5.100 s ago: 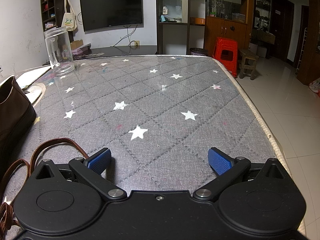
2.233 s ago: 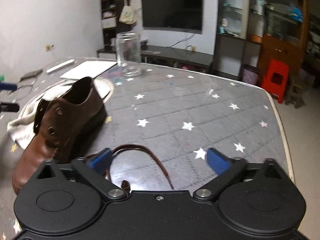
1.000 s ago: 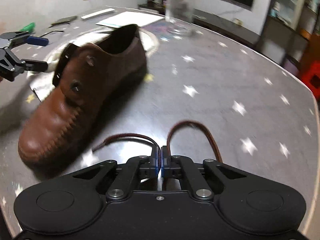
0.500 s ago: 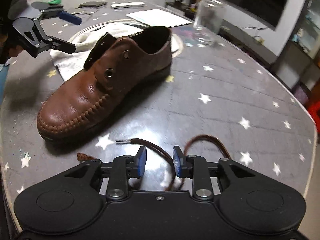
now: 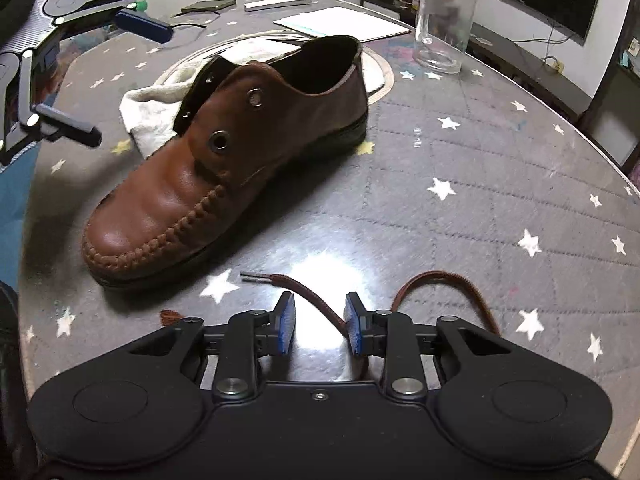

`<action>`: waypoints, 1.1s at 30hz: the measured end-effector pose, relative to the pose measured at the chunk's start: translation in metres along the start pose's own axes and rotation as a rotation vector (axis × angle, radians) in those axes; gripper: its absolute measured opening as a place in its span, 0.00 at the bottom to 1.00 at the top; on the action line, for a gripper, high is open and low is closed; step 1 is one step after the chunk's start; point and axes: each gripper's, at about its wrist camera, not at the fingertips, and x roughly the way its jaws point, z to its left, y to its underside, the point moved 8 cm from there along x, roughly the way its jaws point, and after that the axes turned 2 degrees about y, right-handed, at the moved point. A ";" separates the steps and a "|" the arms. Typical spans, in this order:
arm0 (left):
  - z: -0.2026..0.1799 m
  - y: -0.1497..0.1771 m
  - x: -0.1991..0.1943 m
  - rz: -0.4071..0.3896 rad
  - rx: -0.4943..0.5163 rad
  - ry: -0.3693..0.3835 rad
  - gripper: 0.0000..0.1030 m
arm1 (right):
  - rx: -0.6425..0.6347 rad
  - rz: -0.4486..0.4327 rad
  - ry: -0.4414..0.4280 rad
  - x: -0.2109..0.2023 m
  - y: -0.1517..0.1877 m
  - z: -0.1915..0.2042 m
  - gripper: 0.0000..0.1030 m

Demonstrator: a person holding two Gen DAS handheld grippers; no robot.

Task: Lace up shoes with both hands
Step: 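Grasp the brown lace end with the right gripper, then grip the shoe's eyelet flap with the left gripper while the right gripper holds the lace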

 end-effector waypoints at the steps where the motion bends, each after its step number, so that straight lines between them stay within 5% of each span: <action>1: -0.004 -0.003 0.001 -0.001 0.019 0.012 0.89 | -0.008 -0.004 0.020 -0.002 0.001 0.004 0.08; 13: -0.020 -0.016 0.035 0.066 0.266 0.122 0.51 | 0.049 -0.191 0.152 -0.055 -0.014 0.023 0.04; 33: -0.002 -0.009 0.069 0.211 0.335 0.250 0.47 | 0.074 -0.224 0.224 -0.050 -0.024 0.023 0.04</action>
